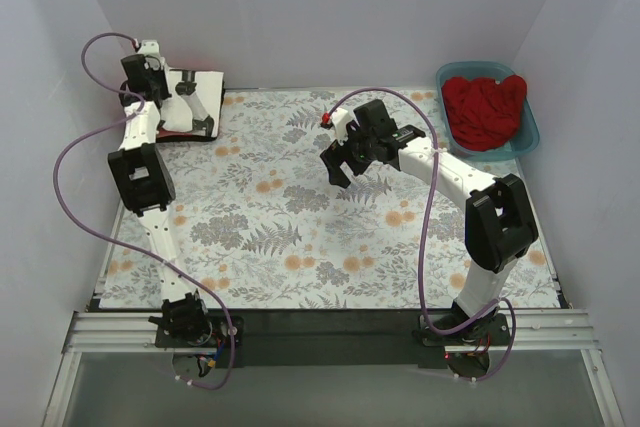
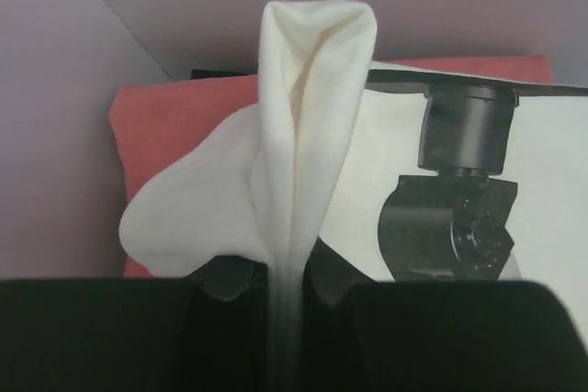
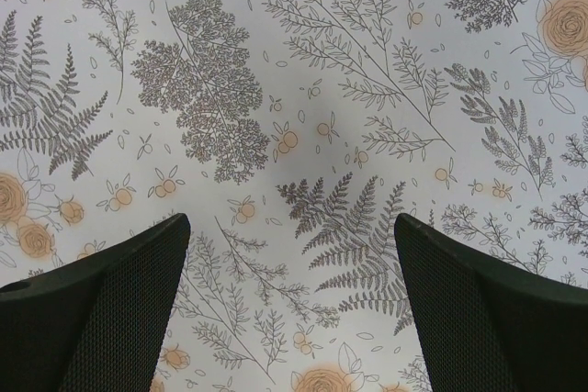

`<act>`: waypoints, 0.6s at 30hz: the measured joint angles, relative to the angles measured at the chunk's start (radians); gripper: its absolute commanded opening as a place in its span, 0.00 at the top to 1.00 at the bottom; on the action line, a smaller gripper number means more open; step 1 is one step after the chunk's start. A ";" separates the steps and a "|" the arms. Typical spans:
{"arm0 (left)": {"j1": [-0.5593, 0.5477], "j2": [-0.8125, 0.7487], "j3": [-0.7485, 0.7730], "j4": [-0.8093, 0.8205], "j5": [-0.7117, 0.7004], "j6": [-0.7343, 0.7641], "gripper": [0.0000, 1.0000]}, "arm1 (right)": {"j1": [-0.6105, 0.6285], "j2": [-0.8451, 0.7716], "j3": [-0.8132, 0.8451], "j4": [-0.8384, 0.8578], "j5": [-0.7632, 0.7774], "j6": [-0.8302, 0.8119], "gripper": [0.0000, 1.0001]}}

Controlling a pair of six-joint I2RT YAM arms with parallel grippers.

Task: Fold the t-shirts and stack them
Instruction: Neatly place the folded tshirt to the corner, then reset both grippers

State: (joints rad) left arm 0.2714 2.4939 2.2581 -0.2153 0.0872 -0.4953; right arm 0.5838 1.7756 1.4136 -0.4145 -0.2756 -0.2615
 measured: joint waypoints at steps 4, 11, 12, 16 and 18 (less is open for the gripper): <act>-0.002 0.005 0.000 0.036 -0.071 0.039 0.22 | 0.000 0.000 0.000 -0.002 0.008 -0.002 0.02; 0.002 -0.014 0.005 0.064 -0.147 0.087 0.18 | -0.018 -0.020 0.000 -0.003 0.023 -0.004 0.01; 0.002 -0.024 0.005 0.051 -0.145 0.088 0.18 | -0.027 -0.030 0.000 -0.004 0.023 -0.004 0.01; 0.002 -0.099 0.005 -0.035 -0.090 0.074 0.16 | -0.092 -0.081 0.000 -0.011 0.022 -0.003 0.01; 0.002 -0.152 0.005 -0.097 -0.038 0.047 0.15 | -0.138 -0.113 0.000 -0.018 0.018 -0.003 0.02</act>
State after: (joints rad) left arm 0.2737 2.3417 2.2627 -0.3126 0.0490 -0.4488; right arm 0.4454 1.6623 1.4136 -0.4328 -0.2577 -0.2649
